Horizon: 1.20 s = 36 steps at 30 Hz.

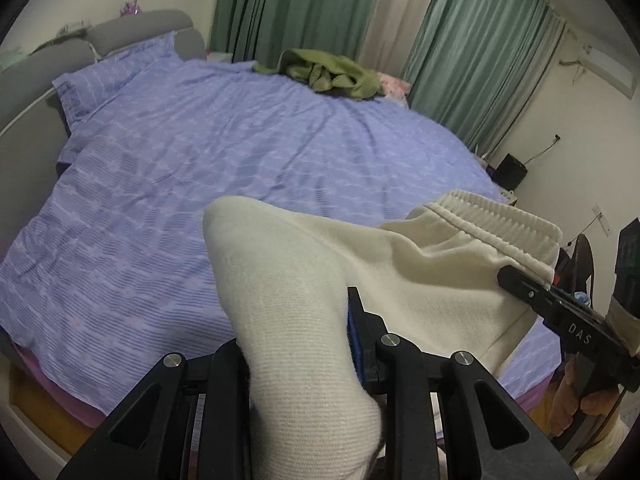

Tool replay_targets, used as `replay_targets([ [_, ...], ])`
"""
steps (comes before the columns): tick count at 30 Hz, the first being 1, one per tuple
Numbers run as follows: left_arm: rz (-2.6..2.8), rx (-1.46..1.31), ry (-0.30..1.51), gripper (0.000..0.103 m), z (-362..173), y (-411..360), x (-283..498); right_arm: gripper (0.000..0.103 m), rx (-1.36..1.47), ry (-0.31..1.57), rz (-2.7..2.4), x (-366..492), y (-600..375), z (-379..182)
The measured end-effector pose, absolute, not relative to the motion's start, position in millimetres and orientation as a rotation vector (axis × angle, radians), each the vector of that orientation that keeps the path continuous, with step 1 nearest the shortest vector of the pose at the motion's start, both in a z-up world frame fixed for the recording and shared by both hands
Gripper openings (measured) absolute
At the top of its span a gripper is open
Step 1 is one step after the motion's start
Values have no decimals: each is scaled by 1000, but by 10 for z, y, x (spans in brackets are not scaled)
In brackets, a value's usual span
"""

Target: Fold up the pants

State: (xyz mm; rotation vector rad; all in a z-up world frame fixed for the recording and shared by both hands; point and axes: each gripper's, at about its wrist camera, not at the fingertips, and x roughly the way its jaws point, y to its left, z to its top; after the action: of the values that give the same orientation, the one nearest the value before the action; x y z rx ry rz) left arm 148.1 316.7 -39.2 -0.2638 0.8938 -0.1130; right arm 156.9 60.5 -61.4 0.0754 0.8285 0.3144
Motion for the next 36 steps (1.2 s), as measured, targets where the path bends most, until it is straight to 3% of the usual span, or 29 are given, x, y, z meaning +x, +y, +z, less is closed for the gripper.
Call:
replay_targets([
  [11,-126,-200,945,26,-681,4933,2091,39,124,888,325,2100,2387,-1030],
  [22,-153,-89,957,26,-1134,5821,3295,39,97,948,267,3129,3428,-1517],
  [28,-132,-31,1063,26,-1840,5971,3570,39,120,1075,227,3492,3574,-2181],
  [36,-74,-73,1293,26,-2882,6133,3120,42,211,1319,224,3215,3452,-3138],
])
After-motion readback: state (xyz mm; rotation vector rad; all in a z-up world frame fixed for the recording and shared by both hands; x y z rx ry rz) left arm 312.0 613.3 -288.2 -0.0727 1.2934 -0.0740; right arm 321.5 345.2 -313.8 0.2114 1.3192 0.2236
